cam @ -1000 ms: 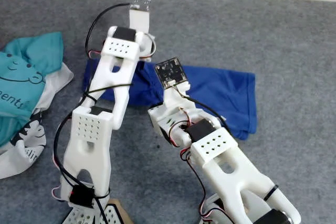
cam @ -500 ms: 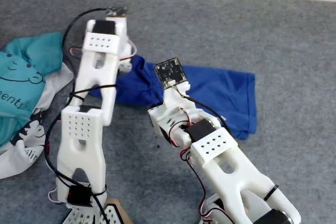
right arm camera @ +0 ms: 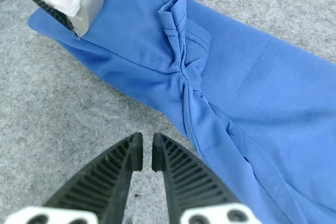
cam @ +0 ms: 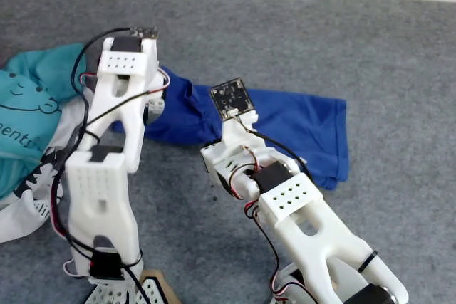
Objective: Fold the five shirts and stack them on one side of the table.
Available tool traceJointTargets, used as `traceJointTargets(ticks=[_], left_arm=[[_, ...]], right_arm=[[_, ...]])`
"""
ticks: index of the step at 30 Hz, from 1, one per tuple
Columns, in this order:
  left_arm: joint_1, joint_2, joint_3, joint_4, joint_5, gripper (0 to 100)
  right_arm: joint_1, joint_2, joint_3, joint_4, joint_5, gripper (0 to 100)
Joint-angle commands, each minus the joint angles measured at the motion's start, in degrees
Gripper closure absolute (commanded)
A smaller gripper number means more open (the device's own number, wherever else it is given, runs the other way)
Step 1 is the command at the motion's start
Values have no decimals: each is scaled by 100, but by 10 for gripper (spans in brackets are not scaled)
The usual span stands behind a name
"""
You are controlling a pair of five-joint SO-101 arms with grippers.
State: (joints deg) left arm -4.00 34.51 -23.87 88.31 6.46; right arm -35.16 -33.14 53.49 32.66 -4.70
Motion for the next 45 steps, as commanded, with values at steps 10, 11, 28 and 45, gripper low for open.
traceJointTargets(ticks=[10,11,28,45], left_arm=[[-57,-3486,4119,-2769,-158,990],[-66,-3398,4031,-2752,-158,991],[-215,-1455,2141,-2840,211,993],[-224,-1402,2237,-2963,176,993]], right_arm=[[251,-189,-22,22,-158,950],[382,-189,-22,22,-281,950],[2466,1912,-2220,1095,-1705,947],[4259,3284,-2914,1622,-1793,816]])
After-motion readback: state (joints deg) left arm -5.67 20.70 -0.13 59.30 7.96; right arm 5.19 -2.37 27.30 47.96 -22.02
